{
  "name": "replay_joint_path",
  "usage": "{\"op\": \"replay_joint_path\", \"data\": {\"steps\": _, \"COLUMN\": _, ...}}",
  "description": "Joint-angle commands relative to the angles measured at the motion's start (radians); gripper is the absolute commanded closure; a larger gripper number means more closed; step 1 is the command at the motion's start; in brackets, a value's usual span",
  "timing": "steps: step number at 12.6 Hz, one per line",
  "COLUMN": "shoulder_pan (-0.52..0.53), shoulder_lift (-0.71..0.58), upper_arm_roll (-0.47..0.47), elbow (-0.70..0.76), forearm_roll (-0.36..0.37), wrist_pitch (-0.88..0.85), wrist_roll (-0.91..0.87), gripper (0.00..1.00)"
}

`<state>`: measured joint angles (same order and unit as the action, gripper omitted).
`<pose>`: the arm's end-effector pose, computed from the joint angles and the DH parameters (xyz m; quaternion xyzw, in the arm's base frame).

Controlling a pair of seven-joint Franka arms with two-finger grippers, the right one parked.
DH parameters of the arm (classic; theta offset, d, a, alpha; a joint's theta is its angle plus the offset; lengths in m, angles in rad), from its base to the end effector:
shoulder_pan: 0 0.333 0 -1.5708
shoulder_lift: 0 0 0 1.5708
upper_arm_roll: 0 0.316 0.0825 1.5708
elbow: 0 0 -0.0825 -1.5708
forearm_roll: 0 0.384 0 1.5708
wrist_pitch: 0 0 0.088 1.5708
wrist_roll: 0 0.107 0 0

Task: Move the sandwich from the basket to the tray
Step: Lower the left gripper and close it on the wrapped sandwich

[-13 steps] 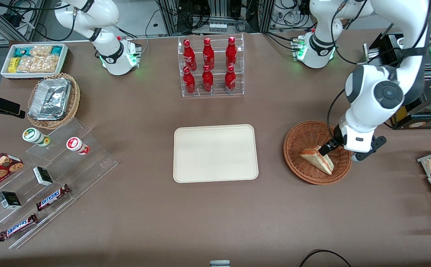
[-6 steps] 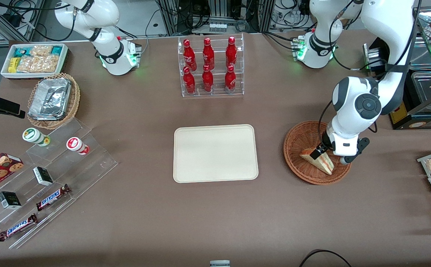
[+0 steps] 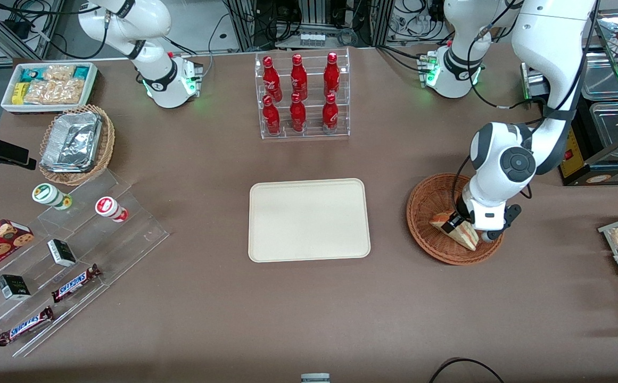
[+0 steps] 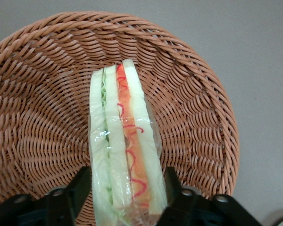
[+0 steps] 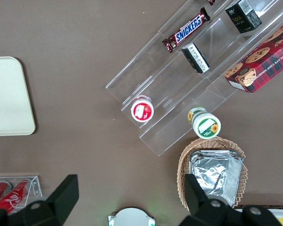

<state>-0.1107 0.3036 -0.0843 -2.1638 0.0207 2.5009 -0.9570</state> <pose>0.5582 -0.1101 0.2580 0.9304 0.3662 0.0112 0.0147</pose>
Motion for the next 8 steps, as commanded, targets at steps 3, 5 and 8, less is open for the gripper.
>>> {"op": "replay_joint_path", "data": {"steps": 3, "shoulder_pan": -0.003, "shoulder_lift": -0.003, "upper_arm_roll": 0.005, "elbow": 0.038, "forearm_roll": 0.001, "wrist_pitch": 0.000, "wrist_roll": -0.020, "gripper": 1.00}}
{"op": "replay_joint_path", "data": {"steps": 5, "shoulder_pan": -0.007, "shoulder_lift": -0.058, "upper_arm_roll": 0.003, "elbow": 0.064, "forearm_roll": 0.005, "wrist_pitch": -0.115, "wrist_roll": -0.017, "gripper": 1.00}}
{"op": "replay_joint_path", "data": {"steps": 8, "shoulder_pan": -0.027, "shoulder_lift": -0.139, "upper_arm_roll": -0.018, "elbow": 0.210, "forearm_roll": 0.068, "wrist_pitch": -0.406, "wrist_roll": 0.015, "gripper": 1.00}}
